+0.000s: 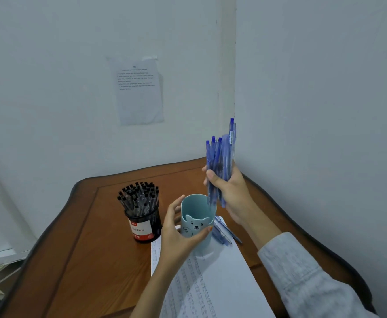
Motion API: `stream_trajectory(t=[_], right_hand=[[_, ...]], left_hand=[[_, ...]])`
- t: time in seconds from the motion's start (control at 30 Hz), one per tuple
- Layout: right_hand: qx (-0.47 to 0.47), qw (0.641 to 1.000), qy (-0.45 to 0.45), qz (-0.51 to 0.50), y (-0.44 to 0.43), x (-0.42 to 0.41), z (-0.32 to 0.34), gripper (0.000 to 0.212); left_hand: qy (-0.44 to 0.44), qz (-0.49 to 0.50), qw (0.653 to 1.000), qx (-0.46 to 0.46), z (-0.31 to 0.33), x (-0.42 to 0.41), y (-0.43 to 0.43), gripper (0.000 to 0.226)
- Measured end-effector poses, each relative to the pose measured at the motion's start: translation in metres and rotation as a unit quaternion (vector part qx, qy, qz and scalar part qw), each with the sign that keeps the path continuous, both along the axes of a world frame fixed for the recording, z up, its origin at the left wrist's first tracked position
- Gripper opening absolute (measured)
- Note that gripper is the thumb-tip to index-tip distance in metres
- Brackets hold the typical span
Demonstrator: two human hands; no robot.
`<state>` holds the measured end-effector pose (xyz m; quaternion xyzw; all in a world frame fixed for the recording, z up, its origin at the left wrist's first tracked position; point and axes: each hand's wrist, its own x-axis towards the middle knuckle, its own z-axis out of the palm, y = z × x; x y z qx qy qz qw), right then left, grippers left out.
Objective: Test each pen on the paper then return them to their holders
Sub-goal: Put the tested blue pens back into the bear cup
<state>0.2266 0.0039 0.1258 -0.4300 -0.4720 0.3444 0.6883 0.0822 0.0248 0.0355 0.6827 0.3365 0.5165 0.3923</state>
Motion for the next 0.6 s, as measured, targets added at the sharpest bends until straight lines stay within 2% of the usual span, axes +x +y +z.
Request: stream_trajectory(t=[0.07,0.17,0.23,0.33,0.4,0.6], right_hand=[[0.012,0.999,0.005,-0.041,0.007,-0.016,0.002,0.041],[0.012,0.996,-0.027,-0.080,0.010,-0.035,-0.010,0.072],[0.024,0.992,-0.067,-0.104,0.008,-0.047,-0.020,0.082],[0.011,0.980,-0.140,-0.139,0.007,-0.058,-0.032,0.089],[-0.001,0.978,-0.155,-0.142,0.008,-0.061,-0.037,0.092],[0.001,0.990,-0.085,-0.115,0.002,-0.060,-0.038,0.084]], left_hand=[[-0.001,-0.002,1.000,0.003,-0.001,0.000,-0.004,0.085],[-0.007,0.007,1.000,0.005,-0.002,-0.001,-0.008,0.086],[-0.015,0.010,1.000,0.007,-0.002,-0.003,-0.009,0.084],[-0.010,0.013,1.000,0.022,-0.005,-0.008,-0.011,0.081],[-0.001,0.014,1.000,0.026,-0.008,-0.011,-0.010,0.081],[0.008,0.017,1.000,0.023,-0.009,-0.015,-0.010,0.081]])
